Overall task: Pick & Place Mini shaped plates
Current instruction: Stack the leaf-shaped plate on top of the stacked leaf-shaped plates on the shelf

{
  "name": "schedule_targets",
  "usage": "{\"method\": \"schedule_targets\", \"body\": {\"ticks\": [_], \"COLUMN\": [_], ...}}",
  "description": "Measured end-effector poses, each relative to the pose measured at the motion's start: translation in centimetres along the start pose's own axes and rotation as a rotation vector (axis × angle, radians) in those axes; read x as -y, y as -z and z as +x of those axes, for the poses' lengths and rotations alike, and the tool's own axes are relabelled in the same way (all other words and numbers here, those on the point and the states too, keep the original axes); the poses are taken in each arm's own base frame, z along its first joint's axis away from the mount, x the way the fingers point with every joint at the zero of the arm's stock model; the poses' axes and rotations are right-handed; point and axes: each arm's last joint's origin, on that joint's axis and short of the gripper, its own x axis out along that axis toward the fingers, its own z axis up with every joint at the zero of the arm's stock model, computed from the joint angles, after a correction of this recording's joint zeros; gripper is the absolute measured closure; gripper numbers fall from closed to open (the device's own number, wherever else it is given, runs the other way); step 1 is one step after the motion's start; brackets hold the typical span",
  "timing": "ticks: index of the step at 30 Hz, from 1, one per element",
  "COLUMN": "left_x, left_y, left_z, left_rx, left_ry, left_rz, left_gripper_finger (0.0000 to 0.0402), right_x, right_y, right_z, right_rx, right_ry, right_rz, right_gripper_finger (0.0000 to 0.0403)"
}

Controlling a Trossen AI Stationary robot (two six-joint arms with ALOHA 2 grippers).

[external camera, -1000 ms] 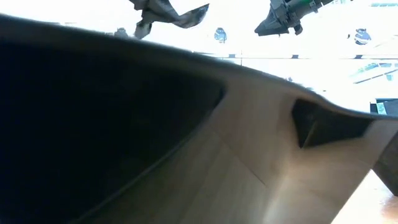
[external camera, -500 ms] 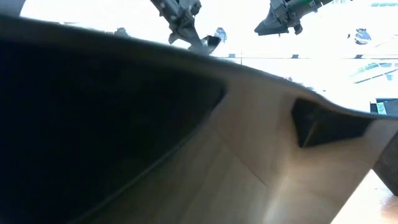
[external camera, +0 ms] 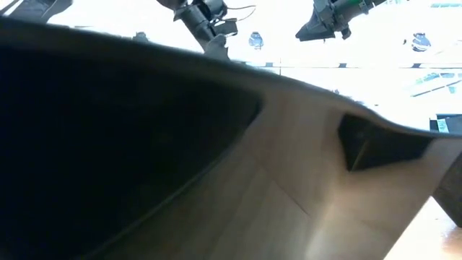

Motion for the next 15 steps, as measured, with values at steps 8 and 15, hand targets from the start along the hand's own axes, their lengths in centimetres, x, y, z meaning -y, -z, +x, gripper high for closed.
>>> {"method": "schedule_targets", "body": {"ticks": [8,15], "left_x": [-0.6,-0.1], "left_y": [0.2,-0.1], "left_z": [-0.1,0.0], "left_rx": [0.006,0.055], "left_ry": [-0.018,0.036], "left_rz": [0.298,0.381], "left_gripper_finger": [0.0399,0.0399], "right_x": [0.0,0.0], "right_y": [0.7,1.5], "right_z": [1.4,3.2], "right_rx": [-0.048,-0.093], "right_ry": [0.025,0.053], "right_rz": [-0.015,-0.026], "right_gripper_finger": [0.0298,0.0298]}}
